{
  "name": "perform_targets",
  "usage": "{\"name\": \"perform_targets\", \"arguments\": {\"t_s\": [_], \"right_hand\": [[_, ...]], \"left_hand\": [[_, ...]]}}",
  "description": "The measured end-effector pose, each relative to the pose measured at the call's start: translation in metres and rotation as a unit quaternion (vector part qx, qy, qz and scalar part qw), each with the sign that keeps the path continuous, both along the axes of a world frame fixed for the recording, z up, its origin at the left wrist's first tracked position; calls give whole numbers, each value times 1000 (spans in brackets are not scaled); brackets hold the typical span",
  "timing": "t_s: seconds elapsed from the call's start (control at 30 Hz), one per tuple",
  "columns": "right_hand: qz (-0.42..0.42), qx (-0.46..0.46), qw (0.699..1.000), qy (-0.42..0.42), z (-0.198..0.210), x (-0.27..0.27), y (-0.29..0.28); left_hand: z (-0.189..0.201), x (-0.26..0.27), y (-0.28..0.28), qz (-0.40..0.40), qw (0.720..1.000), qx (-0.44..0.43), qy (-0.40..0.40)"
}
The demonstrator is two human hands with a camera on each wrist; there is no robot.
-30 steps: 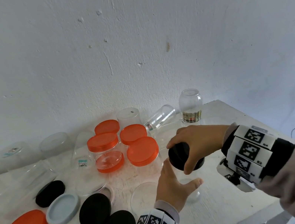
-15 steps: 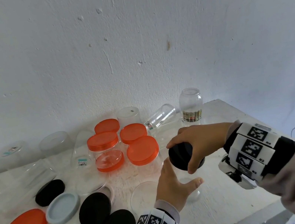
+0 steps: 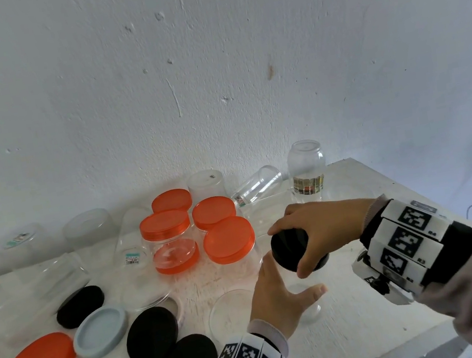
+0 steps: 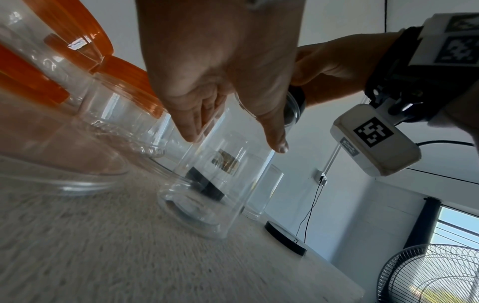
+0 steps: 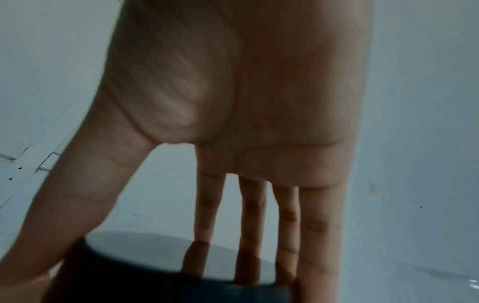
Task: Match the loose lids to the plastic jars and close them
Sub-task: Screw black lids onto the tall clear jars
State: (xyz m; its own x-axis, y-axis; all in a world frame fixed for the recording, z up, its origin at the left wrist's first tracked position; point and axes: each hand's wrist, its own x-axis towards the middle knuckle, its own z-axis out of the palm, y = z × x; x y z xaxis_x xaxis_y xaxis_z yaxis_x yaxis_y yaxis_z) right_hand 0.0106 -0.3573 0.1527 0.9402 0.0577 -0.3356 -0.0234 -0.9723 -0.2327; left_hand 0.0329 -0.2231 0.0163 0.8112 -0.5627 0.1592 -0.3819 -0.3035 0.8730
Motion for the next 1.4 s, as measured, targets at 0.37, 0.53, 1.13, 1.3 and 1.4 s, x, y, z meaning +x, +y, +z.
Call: {"name": "perform_targets", "arguments": {"t_s": [0.37,0.53,1.13,1.3,1.4], "right_hand": [[-35,-61,994,-83,-11,-5,2],[5,-6,1000,-23,-4,-4,-1],[-14,2,997,-70,-13,-11,-4],[-22,-5,993,-114,-24,-18,-2],[-27,-15,990,-135,-29,-21,0]], "left_hand": [[-1,0,0,-4,1000,-7,8],[-2,0,-1,0,1000,-3,7],[-5,1,-1,-3,1000,-12,8],[-4,2,0,-13,1000,-27,7],[-5,2,0,-16,999,-36,5]]}}
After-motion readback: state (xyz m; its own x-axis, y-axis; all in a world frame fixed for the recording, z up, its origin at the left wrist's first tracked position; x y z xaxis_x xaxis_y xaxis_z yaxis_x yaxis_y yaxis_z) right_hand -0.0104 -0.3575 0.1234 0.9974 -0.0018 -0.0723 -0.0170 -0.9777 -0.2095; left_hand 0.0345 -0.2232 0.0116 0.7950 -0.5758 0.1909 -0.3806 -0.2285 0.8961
